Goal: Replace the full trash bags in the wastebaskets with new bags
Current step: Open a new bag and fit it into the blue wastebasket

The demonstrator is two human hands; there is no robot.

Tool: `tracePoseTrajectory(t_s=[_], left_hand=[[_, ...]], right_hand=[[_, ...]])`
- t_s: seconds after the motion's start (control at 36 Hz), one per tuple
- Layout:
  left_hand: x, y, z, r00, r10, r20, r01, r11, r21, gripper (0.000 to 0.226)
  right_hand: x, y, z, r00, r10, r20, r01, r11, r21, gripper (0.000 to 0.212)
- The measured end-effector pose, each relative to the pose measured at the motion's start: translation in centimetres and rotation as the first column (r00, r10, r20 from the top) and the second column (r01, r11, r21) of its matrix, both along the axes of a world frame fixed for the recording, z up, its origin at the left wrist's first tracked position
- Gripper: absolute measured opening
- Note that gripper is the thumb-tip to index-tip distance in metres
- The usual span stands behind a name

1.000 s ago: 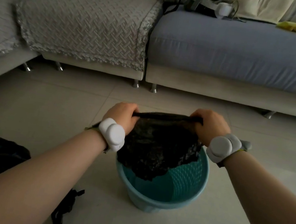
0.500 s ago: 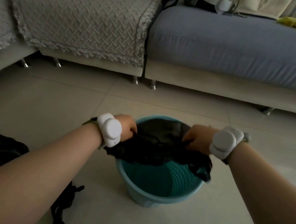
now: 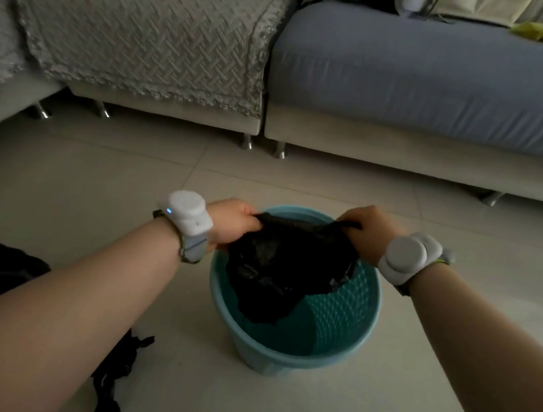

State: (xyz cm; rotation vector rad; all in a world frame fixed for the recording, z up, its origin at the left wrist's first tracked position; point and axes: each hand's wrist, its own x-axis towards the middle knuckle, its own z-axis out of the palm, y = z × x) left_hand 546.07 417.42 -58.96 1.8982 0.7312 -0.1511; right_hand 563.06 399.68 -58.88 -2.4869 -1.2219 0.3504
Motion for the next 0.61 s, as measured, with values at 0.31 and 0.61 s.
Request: tracePoseTrajectory(t_s=[0.31, 0.61], left_hand=[[1.1, 1.5, -1.4, 0.978, 0.138, 0.157, -0.184, 0.926, 0.330, 0.015], [1.9, 3.6, -1.9, 0.909, 0.415, 0.029, -0.410, 0.905, -0.118, 0.013]], right_hand=[[1.4, 0.0, -3.1, 0.976, -0.216, 0.012, 0.216, 0.976, 0.012, 0.026], [2.4, 0.5, -3.7, 0.879, -0.387, -0.279, 0.439, 0.885, 0.153, 0.024]])
